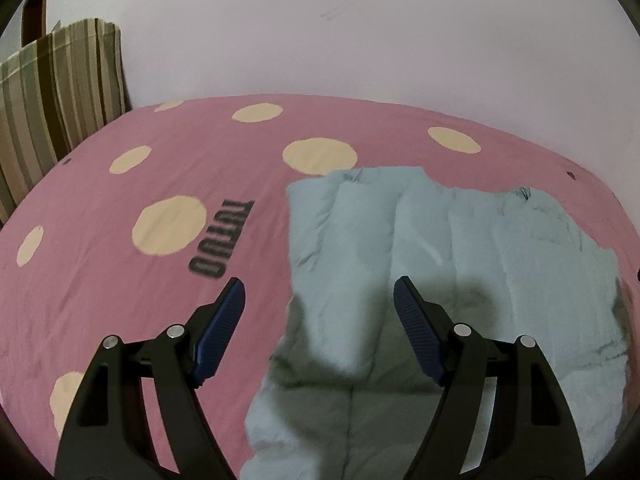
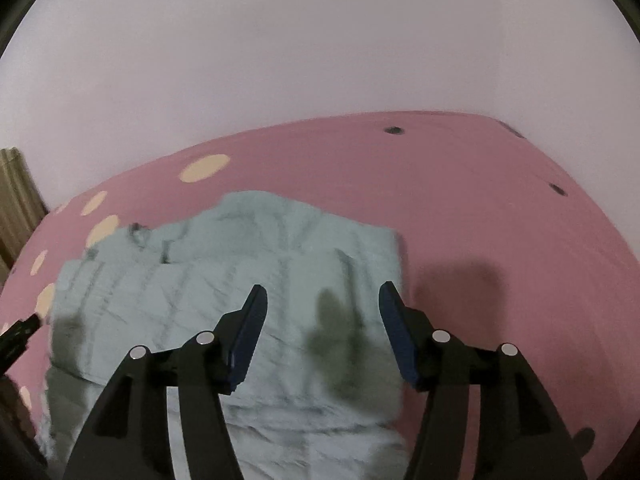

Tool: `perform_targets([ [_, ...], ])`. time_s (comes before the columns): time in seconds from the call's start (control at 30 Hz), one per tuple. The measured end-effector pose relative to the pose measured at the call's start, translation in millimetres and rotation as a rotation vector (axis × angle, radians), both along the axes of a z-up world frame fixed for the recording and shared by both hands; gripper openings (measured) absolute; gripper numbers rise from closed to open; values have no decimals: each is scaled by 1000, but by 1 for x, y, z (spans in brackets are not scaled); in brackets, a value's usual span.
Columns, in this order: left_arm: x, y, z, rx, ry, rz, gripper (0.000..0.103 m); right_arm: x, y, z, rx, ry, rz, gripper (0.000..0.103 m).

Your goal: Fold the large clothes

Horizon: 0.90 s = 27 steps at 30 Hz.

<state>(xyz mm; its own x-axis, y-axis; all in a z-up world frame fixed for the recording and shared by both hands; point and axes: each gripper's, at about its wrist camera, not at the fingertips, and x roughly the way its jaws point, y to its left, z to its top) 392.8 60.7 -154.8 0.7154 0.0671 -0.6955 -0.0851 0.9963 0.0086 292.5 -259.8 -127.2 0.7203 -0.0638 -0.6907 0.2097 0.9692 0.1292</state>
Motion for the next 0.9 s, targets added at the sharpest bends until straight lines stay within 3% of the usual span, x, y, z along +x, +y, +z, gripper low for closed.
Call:
perform_targets([
  [0.1,20,-6,-8,21,10,11,77,24,10,-14,-14,36,34,55],
  [0.23,45,-3,-33,37,100,50,77,50,15,-46,2,120,49,53],
  [0.3,55,1,-50,49,161,73,77,55,16,-60,-12,154,63,53],
  [0.43,59,-3,-67,91,186,58,78,62,17,-83,-13,200,90,55],
  [0.6,50,0,-55,92,164,74,78,55,22,-69,-50,176,87,55],
  [0.77,42,-7,-21,47,51,58,77,51,28,-45,-27,107,94,55],
  [0.9,61,-24,-37,74,102,20,77,71,39,-54,-48,141,111,55],
])
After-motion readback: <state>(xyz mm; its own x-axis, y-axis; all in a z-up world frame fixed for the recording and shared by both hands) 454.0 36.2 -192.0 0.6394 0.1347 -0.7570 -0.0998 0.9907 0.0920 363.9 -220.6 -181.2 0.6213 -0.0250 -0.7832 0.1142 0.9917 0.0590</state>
